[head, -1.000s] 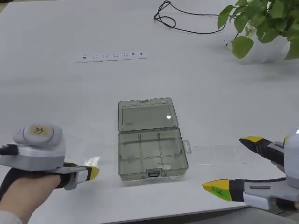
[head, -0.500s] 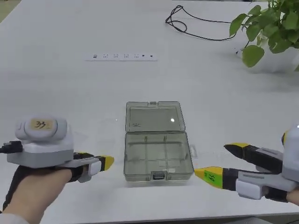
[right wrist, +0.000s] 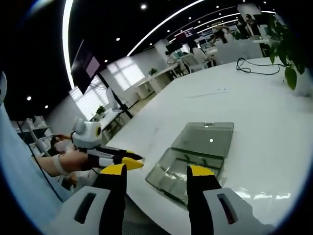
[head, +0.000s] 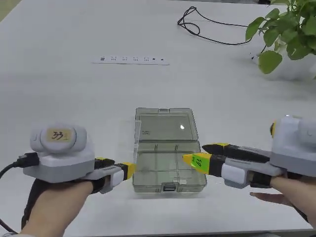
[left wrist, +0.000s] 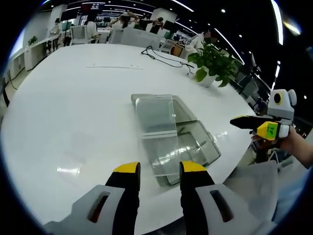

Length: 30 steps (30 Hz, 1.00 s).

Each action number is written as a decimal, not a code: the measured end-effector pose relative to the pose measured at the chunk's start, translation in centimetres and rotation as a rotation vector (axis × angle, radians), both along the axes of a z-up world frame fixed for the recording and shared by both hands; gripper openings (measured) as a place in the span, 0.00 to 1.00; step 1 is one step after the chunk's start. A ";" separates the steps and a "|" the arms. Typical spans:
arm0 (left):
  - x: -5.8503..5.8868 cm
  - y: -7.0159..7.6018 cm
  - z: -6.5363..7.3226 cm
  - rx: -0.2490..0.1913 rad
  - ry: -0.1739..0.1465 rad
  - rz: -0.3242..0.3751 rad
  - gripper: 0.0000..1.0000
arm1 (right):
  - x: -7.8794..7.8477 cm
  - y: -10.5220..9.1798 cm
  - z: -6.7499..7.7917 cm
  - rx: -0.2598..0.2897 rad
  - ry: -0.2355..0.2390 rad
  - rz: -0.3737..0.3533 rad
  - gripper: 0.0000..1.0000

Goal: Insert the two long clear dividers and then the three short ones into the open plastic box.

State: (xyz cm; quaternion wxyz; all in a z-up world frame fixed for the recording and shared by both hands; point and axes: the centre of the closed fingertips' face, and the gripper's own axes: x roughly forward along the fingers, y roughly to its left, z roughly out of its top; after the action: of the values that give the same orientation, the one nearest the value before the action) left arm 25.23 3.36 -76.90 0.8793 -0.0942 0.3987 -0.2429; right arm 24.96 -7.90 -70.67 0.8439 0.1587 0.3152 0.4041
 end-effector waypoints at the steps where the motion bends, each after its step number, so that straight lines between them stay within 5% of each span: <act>1: 0.1 -0.1 0.0 -0.007 -0.005 0.003 0.30 | 0.0 0.3 -0.1 0.009 0.028 -0.005 0.46; 2: 0.1 -0.2 0.0 -0.011 -0.007 0.009 0.30 | 0.3 1.2 0.6 0.069 0.035 -0.009 0.42; 4: 0.1 -0.5 0.0 -0.020 -0.010 0.018 0.30 | 1.0 1.4 0.8 0.098 0.057 -0.048 0.36; 7: 0.1 -0.8 0.0 -0.030 -0.016 0.028 0.30 | 1.6 2.2 0.7 0.100 0.061 -0.057 0.34; 20: 0.1 -2.2 0.4 -0.062 -0.037 0.027 0.30 | 3.2 4.6 0.4 0.195 0.220 -0.114 0.22; 30: -0.1 -2.8 0.5 -0.072 -0.040 0.023 0.30 | 3.6 6.0 -1.2 0.148 0.263 -0.099 0.15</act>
State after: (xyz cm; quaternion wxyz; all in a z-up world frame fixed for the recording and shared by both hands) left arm 25.14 0.59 -76.38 0.8858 -0.1258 0.3710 -0.2487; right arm 28.60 -1.94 -71.90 0.8001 0.2876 0.3842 0.3598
